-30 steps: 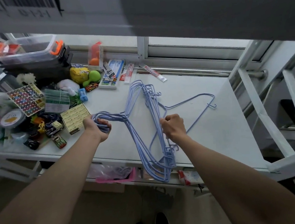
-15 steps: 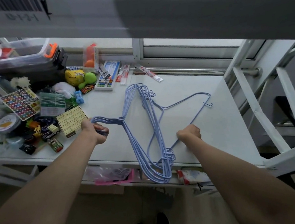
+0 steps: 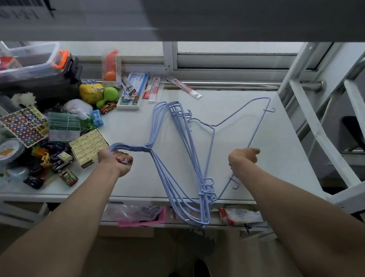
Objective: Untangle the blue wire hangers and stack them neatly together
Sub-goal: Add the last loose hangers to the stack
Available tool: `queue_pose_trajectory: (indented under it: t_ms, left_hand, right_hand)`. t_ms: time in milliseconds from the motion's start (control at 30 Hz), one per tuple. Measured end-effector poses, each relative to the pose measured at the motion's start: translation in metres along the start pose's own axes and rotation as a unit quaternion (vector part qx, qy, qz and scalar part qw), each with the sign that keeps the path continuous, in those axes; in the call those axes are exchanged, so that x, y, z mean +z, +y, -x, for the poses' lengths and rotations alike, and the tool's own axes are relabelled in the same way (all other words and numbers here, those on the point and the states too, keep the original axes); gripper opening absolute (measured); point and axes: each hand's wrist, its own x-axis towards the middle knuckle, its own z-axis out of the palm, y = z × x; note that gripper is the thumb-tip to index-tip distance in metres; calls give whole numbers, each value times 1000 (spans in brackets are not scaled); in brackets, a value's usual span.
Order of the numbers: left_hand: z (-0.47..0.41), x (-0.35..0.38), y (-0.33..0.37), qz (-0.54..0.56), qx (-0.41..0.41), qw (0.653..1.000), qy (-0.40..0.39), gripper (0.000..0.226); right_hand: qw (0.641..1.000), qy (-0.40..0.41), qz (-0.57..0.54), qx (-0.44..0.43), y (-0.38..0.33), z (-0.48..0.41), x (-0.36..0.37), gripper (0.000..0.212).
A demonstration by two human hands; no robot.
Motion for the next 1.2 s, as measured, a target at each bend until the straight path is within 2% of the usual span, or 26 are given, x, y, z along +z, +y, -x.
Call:
queue_pose_trajectory:
  t_ms: [33,133,167,333,433,700,900,967,1067,1133,1200]
  left_hand:
    - [1,1,0,0,-2,1000,7,44]
    - [3,3,0,-9,0,1000,25,42]
    - [4,4,-1,-13,3,999,30,41]
    - [4,9,-2,-44,22,997,66,37]
    - [0,13,-4,-51,25,994,89,33]
    - [-7,11,-6,-57,30,991,118,32]
    - [-8,7,-7,-58,25,991,120,34]
    - [-9,4,-7,-52,20,991,122,35]
    - [-10,2,-7,-46,14,991,122,35]
    - [-9,3,-6,-40,11,992,122,37]
    - [-6,4,-6,-42,10,991,125,38]
  right_hand:
    - [1000,13,-8,0,-1,-1,-4,57]
    - [979,173,-111,1,-3,-6,-13,28]
    - [970,200,-135,-10,-6,-7,-18,21]
    - [953,233,-196,4,-16,-13,-44,27]
    - [958,223,-180,1,-16,-9,-46,12]
    - [942,223,-248,24,-28,4,-64,18]
    - [924,207,-315,70,-28,-17,-56,9]
    - [911,192,-356,82,-29,-24,-54,17]
    - [910,138,-382,84,-29,-27,-52,10]
    - [912,77,-396,71,-32,-22,-53,21]
    - [892,69,-440,71,-37,-19,-53,28]
